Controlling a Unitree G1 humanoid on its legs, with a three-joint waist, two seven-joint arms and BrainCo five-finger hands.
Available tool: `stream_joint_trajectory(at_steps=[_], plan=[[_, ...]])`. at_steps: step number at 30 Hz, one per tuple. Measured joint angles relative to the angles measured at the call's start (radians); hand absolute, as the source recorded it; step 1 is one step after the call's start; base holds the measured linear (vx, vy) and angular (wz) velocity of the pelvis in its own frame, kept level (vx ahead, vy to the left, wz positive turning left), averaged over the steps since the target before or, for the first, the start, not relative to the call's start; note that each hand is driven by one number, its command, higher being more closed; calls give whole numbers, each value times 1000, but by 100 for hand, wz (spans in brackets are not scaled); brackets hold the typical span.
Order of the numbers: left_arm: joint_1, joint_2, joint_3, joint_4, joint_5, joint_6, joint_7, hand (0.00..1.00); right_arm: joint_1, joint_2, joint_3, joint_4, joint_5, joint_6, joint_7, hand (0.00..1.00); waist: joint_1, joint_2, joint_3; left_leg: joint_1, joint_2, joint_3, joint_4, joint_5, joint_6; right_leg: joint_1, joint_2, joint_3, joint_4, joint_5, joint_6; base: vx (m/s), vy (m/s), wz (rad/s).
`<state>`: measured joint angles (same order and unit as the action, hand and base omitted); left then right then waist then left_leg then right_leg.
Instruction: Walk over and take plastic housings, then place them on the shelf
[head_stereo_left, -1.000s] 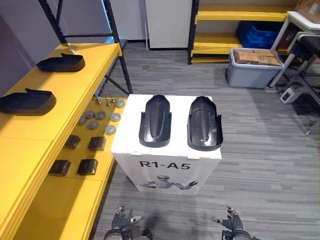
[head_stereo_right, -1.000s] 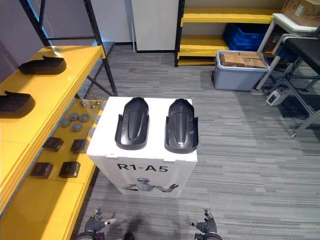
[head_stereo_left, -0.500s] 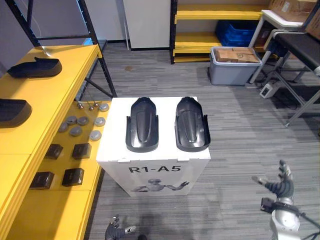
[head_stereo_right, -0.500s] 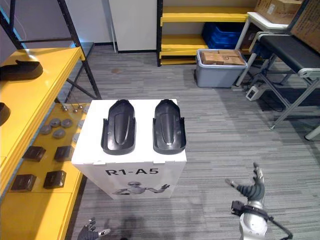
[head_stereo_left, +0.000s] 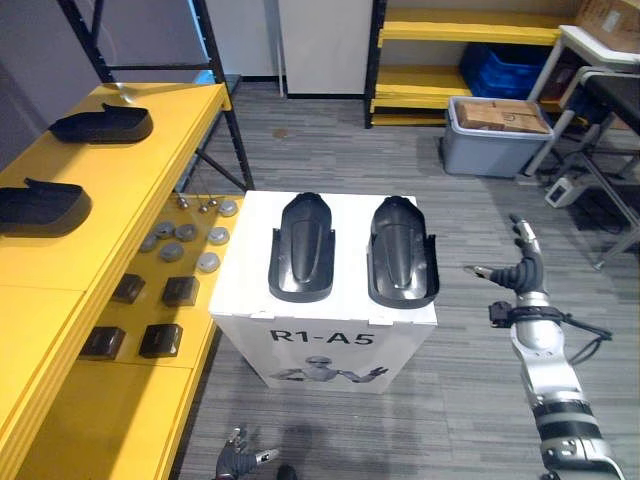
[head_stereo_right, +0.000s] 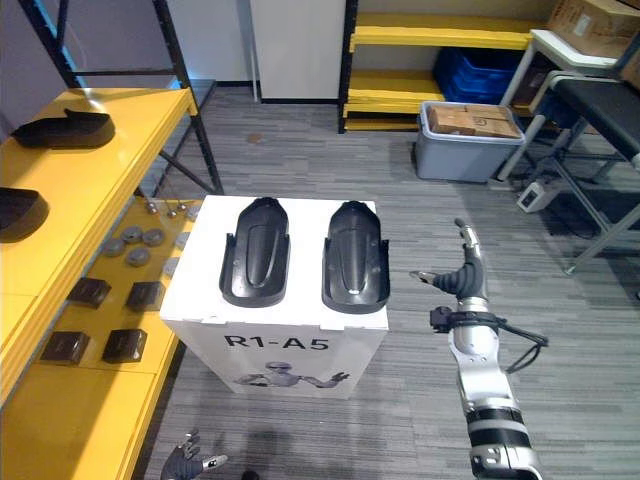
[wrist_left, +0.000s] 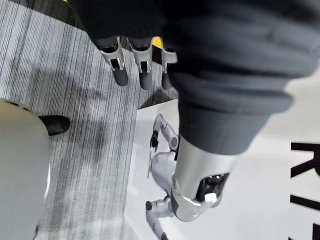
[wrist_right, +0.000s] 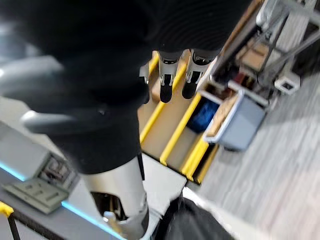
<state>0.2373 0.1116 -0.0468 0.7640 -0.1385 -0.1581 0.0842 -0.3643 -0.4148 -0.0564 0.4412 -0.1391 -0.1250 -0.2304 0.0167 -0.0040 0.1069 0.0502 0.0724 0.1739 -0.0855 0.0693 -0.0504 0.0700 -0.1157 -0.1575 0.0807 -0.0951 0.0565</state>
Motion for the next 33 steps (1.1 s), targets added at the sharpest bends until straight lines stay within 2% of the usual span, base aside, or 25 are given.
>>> stream_joint_trajectory(at_steps=[10,15,20,31,32,33], plan=[[-7,-20,-19,-29,-36,-9,31,0,-204,128,-6,259,-39,92,-75,0,2,5,56,-32,-16,-29,0,22,17,2,-14,-25,-22,26,10,-43,26,10],[-15,-24,-24,-40,-39,-15,58,0,-302,197,-66,330,-131,161,-159,0,3,16,90,-54,-19,-49,-1,39,18,-15,-16,-45,-24,35,11,-72,17,11],[-26,-22,-37,-37,-58,-14,83,0,-344,219,-109,411,-167,204,-190,0,12,23,108,-56,-20,-58,-5,43,16,-12,-16,-52,-29,36,11,-33,15,5],[-38,-19,-58,-23,-75,-10,88,0,-432,225,-141,518,-172,215,-178,0,12,32,117,-53,-20,-66,-6,44,14,7,-15,-69,-45,36,11,4,3,3],[-43,-19,-58,-16,-75,-8,88,0,-432,225,-141,523,-190,216,-179,100,11,32,117,-50,-20,-66,-6,44,14,15,-15,-70,-47,36,11,0,0,0],[-46,-18,-58,-11,-75,-7,88,0,-432,225,-141,527,-195,219,-179,100,11,32,117,-48,-20,-66,-6,44,14,20,-15,-70,-48,36,11,0,0,0]])
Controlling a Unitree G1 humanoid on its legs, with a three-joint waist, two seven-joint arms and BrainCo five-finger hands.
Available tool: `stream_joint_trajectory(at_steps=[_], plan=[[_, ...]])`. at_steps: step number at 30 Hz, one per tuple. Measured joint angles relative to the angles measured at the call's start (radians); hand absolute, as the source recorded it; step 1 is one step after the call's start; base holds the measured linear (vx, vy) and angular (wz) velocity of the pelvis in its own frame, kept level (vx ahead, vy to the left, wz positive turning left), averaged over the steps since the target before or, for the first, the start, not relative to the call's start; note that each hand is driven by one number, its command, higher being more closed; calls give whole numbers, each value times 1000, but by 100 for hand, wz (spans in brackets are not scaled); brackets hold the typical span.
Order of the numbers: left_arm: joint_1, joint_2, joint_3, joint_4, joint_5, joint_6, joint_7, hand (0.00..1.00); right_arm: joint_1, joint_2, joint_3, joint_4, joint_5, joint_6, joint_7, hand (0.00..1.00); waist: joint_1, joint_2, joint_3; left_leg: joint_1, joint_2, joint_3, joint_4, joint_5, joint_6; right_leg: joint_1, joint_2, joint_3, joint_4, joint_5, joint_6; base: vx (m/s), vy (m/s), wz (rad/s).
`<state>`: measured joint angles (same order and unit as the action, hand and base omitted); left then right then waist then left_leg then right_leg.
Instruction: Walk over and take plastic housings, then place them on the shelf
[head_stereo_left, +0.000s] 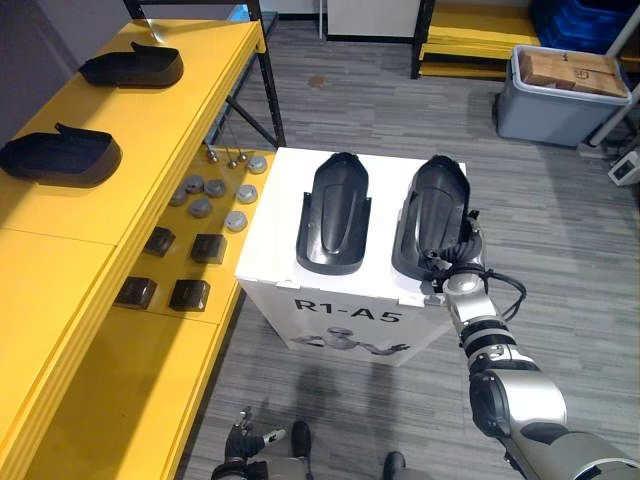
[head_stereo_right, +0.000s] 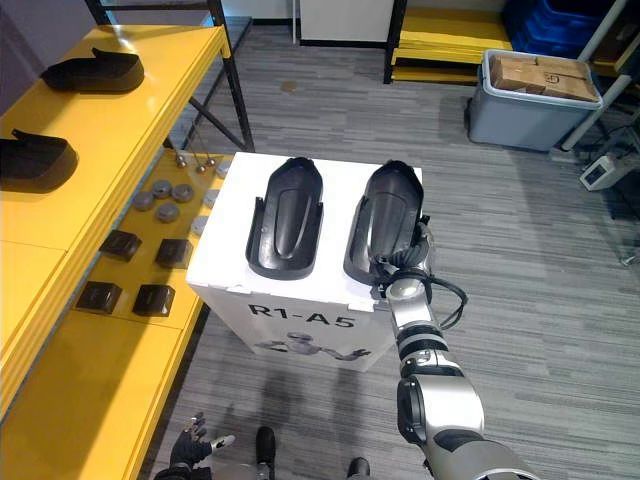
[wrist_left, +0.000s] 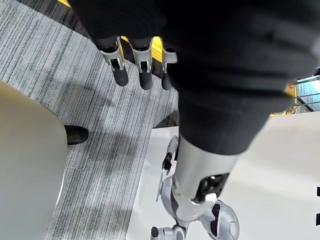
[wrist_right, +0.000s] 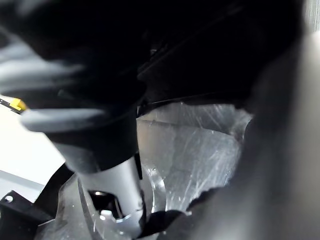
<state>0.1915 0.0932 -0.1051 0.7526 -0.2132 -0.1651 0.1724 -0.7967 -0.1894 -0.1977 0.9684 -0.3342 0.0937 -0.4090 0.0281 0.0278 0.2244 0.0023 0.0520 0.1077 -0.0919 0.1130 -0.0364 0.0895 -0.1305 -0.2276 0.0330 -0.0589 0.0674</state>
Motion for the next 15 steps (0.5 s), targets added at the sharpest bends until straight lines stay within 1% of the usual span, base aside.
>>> stream_joint_trajectory(at_steps=[3,5,7,15], plan=[[-4,3,-1,5,0,1,3,0,0,-2,-10,14,-36,3,-7,100,-1,-1,5,17,0,1,-1,-3,-4,14,0,-1,-8,0,0,-11,4,0],[-4,4,-1,7,0,1,5,0,0,-19,-19,17,-50,4,-12,100,-4,-1,5,18,0,2,-1,-4,-6,14,0,1,-8,0,0,0,0,0],[-7,5,-1,15,0,1,5,0,0,-30,-19,20,-55,4,-12,100,-12,-1,5,18,1,4,-1,-5,-6,14,0,3,-9,0,0,-1,5,-3],[-13,6,-2,26,0,3,-1,0,27,-31,-17,-14,-56,4,0,100,-14,-1,5,30,9,32,0,-8,-11,17,6,30,-10,0,0,9,4,-10]])
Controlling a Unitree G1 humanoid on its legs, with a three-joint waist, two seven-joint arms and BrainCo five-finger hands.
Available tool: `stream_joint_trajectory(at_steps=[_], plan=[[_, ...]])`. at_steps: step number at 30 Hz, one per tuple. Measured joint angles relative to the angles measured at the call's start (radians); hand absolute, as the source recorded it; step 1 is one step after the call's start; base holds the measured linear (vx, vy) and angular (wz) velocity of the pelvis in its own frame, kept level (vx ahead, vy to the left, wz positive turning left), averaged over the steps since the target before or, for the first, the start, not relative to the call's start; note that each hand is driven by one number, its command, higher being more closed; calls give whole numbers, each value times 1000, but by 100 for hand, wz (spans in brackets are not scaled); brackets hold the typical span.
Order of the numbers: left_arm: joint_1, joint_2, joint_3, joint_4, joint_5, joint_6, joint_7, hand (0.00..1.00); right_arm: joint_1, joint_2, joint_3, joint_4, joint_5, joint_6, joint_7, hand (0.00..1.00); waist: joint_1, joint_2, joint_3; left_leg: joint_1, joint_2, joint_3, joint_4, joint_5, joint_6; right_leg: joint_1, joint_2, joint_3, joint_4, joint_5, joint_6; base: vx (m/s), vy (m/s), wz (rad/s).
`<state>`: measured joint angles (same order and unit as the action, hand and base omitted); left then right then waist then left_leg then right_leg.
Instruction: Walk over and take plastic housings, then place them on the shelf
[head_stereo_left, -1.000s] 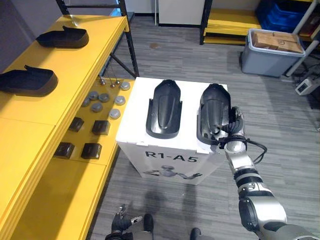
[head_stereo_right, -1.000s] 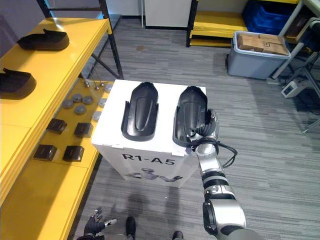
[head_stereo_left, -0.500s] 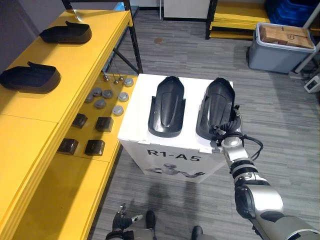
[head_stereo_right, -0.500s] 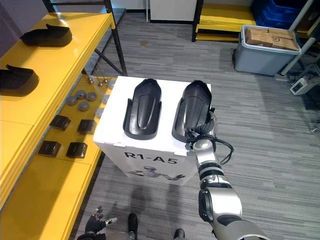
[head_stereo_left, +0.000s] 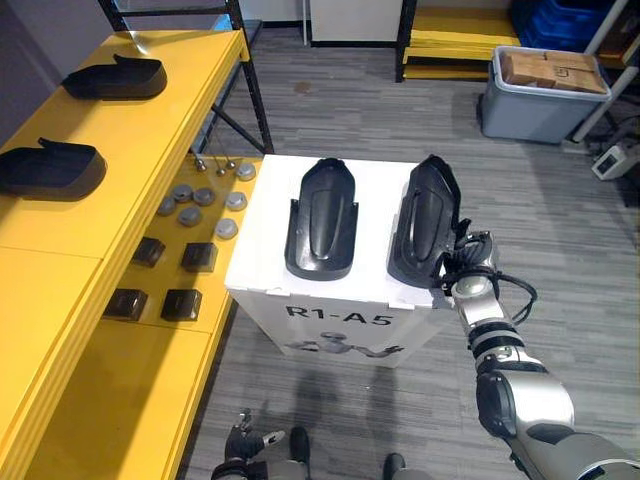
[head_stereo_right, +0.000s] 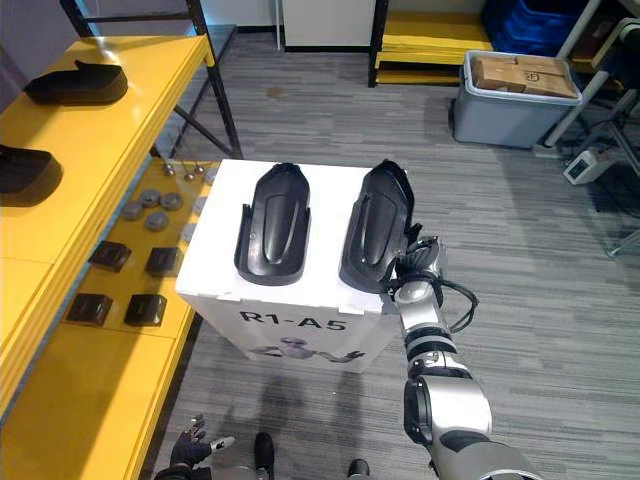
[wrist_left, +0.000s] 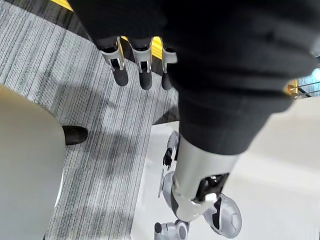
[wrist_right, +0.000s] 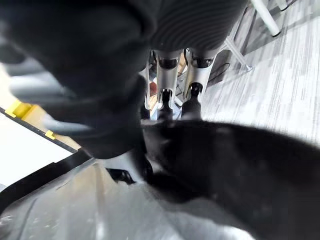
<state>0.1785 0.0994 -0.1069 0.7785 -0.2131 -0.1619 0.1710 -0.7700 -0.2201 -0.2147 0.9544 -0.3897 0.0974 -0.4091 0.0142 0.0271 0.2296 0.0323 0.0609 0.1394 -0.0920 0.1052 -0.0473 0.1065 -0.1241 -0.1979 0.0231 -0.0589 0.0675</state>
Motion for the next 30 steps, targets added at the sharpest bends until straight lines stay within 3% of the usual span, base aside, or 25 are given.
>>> stream_joint_trajectory(at_steps=[8,16,30], plan=[[-3,1,-1,-4,0,9,-3,0,122,4,22,-127,-2,6,23,100,2,-1,-1,13,0,-6,0,-5,-6,8,0,-2,0,0,0,-32,11,1],[16,-11,29,-41,1,11,-6,0,281,12,18,-392,-25,13,33,100,-2,-1,-3,13,0,-7,4,-4,-5,7,0,-1,1,0,0,-8,3,0],[41,-16,46,-71,12,11,-19,0,428,47,17,-642,-47,1,-15,100,-7,0,-50,14,-1,-33,4,4,-3,16,1,-19,8,0,1,-27,7,4]])
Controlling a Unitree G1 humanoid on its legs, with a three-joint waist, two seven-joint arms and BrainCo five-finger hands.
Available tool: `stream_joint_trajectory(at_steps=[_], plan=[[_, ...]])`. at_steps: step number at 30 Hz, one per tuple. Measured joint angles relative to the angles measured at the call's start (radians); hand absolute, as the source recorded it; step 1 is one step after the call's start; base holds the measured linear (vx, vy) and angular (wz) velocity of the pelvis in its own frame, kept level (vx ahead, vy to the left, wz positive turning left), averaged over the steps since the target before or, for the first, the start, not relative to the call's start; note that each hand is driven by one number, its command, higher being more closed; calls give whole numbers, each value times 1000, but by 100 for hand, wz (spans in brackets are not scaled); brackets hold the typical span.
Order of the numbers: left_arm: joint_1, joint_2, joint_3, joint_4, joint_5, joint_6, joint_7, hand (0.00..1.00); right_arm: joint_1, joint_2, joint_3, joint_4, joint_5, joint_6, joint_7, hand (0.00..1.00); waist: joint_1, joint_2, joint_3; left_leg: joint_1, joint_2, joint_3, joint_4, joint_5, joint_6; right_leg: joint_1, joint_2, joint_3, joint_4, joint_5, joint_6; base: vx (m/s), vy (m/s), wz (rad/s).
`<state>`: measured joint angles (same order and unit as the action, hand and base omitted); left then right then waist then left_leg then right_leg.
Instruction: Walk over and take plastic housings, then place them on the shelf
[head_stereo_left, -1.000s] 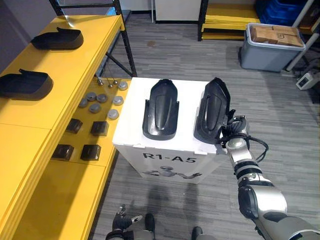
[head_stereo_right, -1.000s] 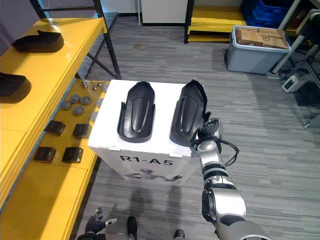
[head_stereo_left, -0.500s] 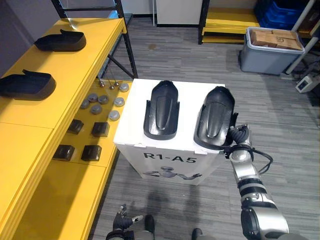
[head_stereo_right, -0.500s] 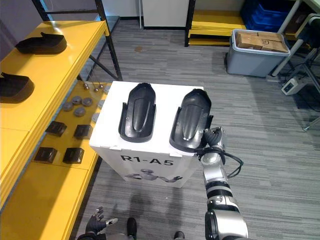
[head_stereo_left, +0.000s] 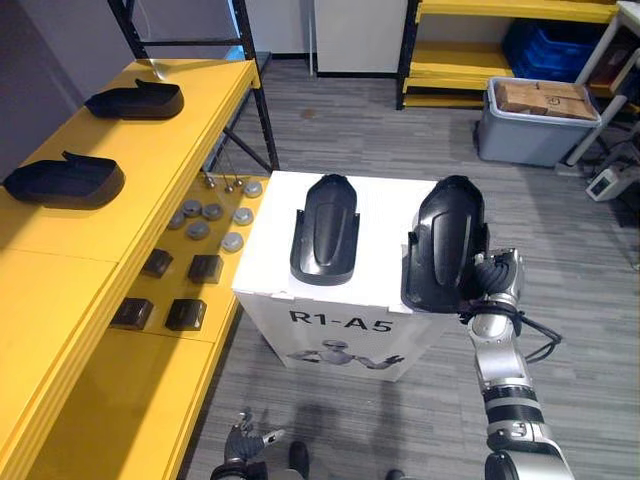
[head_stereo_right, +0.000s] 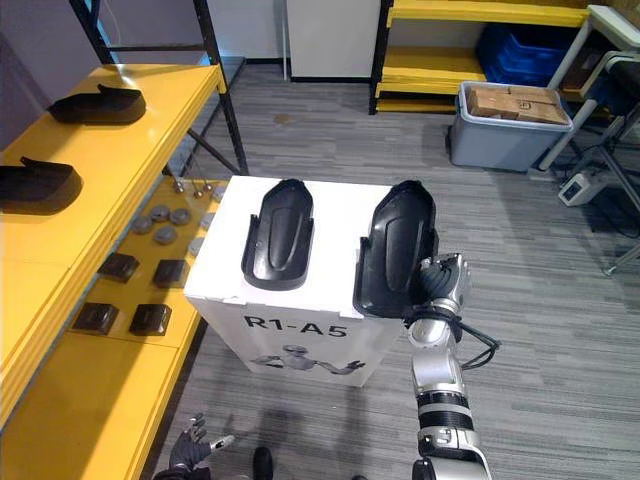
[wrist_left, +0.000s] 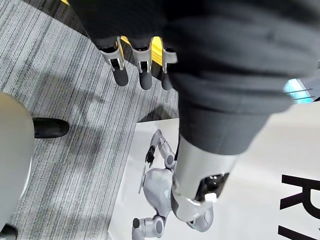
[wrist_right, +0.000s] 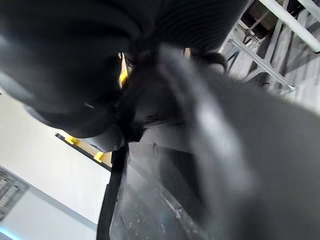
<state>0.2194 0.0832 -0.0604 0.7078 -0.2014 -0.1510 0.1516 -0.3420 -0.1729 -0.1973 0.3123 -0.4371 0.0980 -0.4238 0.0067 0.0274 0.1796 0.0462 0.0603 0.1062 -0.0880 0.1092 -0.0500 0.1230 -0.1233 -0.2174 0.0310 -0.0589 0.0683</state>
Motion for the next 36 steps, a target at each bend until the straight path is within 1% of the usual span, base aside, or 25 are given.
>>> stream_joint_trajectory(at_steps=[3,5,8,9,11,13,14,16,18,21,22,24,27,28,30,31,34,36], plan=[[14,0,7,-27,10,-1,1,0,21,10,-1,-45,1,-11,-11,100,-1,0,-3,0,0,-1,0,1,0,0,0,-1,2,0,0,-7,3,1],[23,-1,28,-60,11,-1,7,0,32,16,1,-70,4,-30,-26,100,-2,0,-6,-1,0,-6,0,3,1,1,0,-7,2,0,0,-15,8,7],[38,-1,54,-160,11,-4,20,0,48,15,0,-132,23,-39,-29,100,5,1,-13,-5,0,-13,0,5,1,2,1,-12,2,0,0,-14,8,6],[48,-2,63,-215,10,-12,24,0,64,15,2,-177,27,-55,-30,100,9,0,-17,-7,1,-14,0,5,1,1,1,-12,1,0,0,0,0,0],[58,-6,76,-268,10,-22,33,0,67,15,4,-207,30,-72,-30,100,9,0,-20,-8,1,-14,0,5,1,1,1,-12,2,0,0,0,0,0],[70,-23,111,-360,10,-25,42,0,67,16,7,-254,34,-80,-30,100,9,-1,-21,-8,0,-15,0,5,1,1,0,-13,3,0,0,0,0,0],[87,-34,135,-456,8,-33,49,0,69,16,15,-287,40,-92,-30,100,8,-1,-23,-8,0,-15,0,5,1,0,0,-13,4,0,0,0,0,0],[96,-35,147,-553,7,-41,58,0,75,16,28,-319,44,-105,-30,100,8,-1,-27,-8,0,-15,0,5,1,1,0,-13,4,0,0,0,0,0],[96,-36,161,-684,-9,-69,63,0,84,17,57,-370,45,-120,-30,100,9,-1,-32,-7,0,-16,0,5,1,2,0,-14,5,0,0,0,0,0],[91,-37,161,-832,-12,-89,70,0,92,23,98,-408,45,-136,-28,100,8,-1,-37,-1,-1,-16,1,5,1,7,-1,-14,5,0,0,0,0,0],[90,-38,160,-857,-12,-94,73,0,95,25,107,-415,46,-138,-27,100,8,-1,-39,0,-1,-16,1,5,1,8,-1,-14,5,0,0,0,0,0],[86,-37,141,-944,-12,-113,81,0,109,26,145,-439,46,-145,-24,100,7,-1,-46,4,-1,-16,0,5,1,11,-1,-14,5,0,0,0,0,0],[66,-34,90,-993,-18,-121,80,0,110,26,182,-455,46,-148,-10,100,7,-2,-49,10,-1,-16,0,5,1,16,-1,-14,7,-1,1,0,0,0],[49,-33,55,-1005,-32,-125,79,0,110,26,201,-461,46,-155,-3,100,7,-2,-52,10,0,-16,0,6,2,15,-1,-14,11,-1,1,0,0,0],[13,-28,-8,-1005,-61,-130,71,0,110,27,235,-464,46,-160,12,100,7,-3,-56,10,0,-16,0,8,3,14,-2,-13,13,-1,1,0,0,0],[-18,-20,-62,-1005,-81,-130,54,0,110,28,266,-464,46,-160,23,100,6,-4,-62,10,0,-15,0,9,3,12,-2,-12,15,-1,1,0,0,0],[-79,-6,-142,-1004,-93,-130,34,0,107,32,324,-464,46,-161,38,100,1,-6,-75,11,0,-13,0,10,3,10,-1,-10,16,-1,1,0,0,0],[-115,6,-170,-1000,-93,-130,29,0,101,34,360,-464,47,-161,47,100,-6,-7,-83,11,1,-10,0,11,3,8,-1,-7,17,-1,1,0,0,-4]])
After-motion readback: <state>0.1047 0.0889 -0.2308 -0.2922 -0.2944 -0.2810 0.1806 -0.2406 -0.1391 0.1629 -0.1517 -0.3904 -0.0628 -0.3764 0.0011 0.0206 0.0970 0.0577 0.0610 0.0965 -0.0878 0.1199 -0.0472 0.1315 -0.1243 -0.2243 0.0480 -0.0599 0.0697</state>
